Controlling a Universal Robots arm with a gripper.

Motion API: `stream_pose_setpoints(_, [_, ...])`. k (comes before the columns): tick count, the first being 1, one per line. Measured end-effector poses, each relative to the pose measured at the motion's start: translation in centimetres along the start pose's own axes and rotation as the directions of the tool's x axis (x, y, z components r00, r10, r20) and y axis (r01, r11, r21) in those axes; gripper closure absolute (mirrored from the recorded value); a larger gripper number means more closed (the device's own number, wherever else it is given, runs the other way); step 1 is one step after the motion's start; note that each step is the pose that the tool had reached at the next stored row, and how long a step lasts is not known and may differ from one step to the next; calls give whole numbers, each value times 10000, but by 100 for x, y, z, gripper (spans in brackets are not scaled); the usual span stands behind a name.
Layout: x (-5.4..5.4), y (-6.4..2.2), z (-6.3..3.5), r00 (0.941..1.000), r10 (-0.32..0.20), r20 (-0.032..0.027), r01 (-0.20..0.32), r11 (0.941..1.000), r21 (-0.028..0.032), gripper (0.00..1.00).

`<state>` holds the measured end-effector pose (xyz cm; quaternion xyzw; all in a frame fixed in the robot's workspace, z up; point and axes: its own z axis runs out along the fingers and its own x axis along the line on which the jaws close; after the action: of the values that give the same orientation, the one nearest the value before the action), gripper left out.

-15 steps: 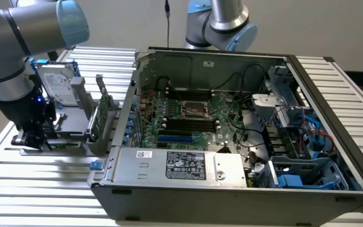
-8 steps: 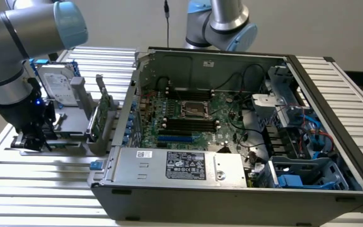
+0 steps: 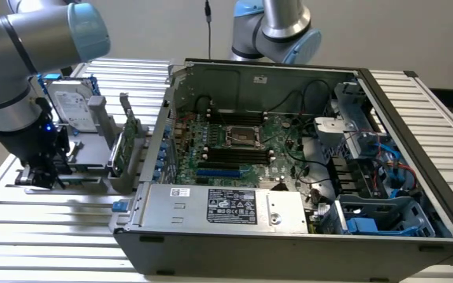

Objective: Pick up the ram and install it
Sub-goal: 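Pick up the ram and move it above insertion slot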

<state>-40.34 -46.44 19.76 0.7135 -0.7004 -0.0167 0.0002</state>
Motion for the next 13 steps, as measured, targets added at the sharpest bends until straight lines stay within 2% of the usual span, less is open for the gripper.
stream_pose_setpoints(3, [0, -5, 0, 9999, -152, -6, 152, 9999, -6, 60])
stream_pose_setpoints(4, [0, -6, 1, 9998, -186, -6, 186, 9998, -7, 67])
stream_pose_setpoints(9, [0, -11, 9, 9997, -235, -7, 235, 9997, -8, 67])
stream_pose_setpoints(13, [-1, -12, 16, 9997, -237, 23, 237, 9997, -7, 67])
